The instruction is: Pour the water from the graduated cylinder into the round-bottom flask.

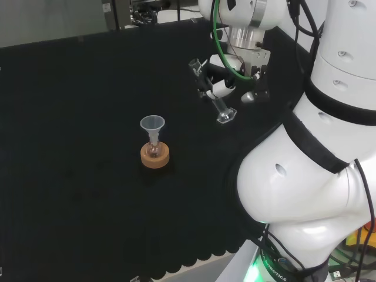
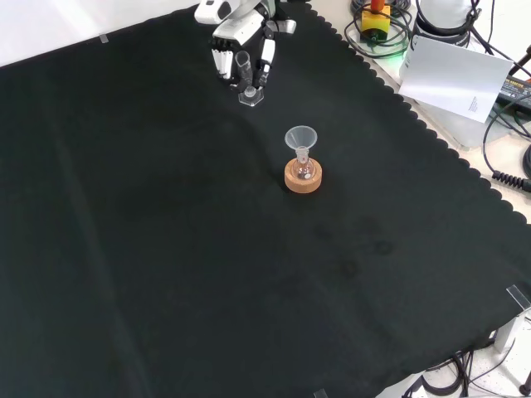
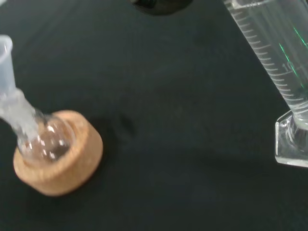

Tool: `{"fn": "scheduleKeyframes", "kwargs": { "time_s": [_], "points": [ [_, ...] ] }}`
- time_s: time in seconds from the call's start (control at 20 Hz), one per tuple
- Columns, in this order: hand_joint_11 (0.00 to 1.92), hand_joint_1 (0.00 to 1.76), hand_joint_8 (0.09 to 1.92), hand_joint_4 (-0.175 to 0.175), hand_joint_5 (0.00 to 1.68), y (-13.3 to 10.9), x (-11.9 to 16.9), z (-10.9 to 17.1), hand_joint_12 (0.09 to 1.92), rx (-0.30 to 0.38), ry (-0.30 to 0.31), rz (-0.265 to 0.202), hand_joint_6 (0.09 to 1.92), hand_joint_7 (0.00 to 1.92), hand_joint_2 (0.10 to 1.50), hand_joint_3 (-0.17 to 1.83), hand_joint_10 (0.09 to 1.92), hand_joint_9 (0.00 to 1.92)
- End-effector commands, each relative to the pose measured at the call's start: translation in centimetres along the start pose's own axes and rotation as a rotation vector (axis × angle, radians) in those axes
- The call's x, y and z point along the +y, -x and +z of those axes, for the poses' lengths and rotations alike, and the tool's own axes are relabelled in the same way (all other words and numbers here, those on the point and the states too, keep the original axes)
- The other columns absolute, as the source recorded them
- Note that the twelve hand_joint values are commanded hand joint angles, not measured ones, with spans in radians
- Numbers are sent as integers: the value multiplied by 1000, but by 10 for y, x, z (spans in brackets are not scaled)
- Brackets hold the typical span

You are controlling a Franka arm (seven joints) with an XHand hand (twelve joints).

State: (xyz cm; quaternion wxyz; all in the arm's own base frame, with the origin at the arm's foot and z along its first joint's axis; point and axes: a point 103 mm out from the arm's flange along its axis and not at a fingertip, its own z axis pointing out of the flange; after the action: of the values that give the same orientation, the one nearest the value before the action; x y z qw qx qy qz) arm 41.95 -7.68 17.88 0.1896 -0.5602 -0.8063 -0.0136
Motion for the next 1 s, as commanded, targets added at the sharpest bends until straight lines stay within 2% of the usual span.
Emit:
{"fn": "scheduleKeyframes", "kwargs": {
  "time_s": [0.05, 0.25, 0.35, 0.75, 1.0],
  "points": [
    [1270, 1251, 1055, -175, 931, 1, -15, 7, 767, -75, -108, 3, 1061, 967, 1132, 0, 87, 1426],
    [1273, 1251, 1053, -175, 932, -9, -16, 13, 767, -139, -197, -16, 1058, 969, 1131, 0, 87, 1427],
    [1274, 1251, 1052, -175, 932, -13, -15, 13, 767, -142, -233, -23, 1057, 970, 1131, -1, 87, 1428],
    [1279, 1251, 1049, -175, 934, -33, -15, 10, 766, -231, -335, -63, 1055, 971, 1130, -1, 87, 1431],
    [1280, 1252, 1047, -175, 935, -46, -15, 9, 764, -315, -392, -95, 1053, 973, 1129, -1, 87, 1433]
  ]
}}
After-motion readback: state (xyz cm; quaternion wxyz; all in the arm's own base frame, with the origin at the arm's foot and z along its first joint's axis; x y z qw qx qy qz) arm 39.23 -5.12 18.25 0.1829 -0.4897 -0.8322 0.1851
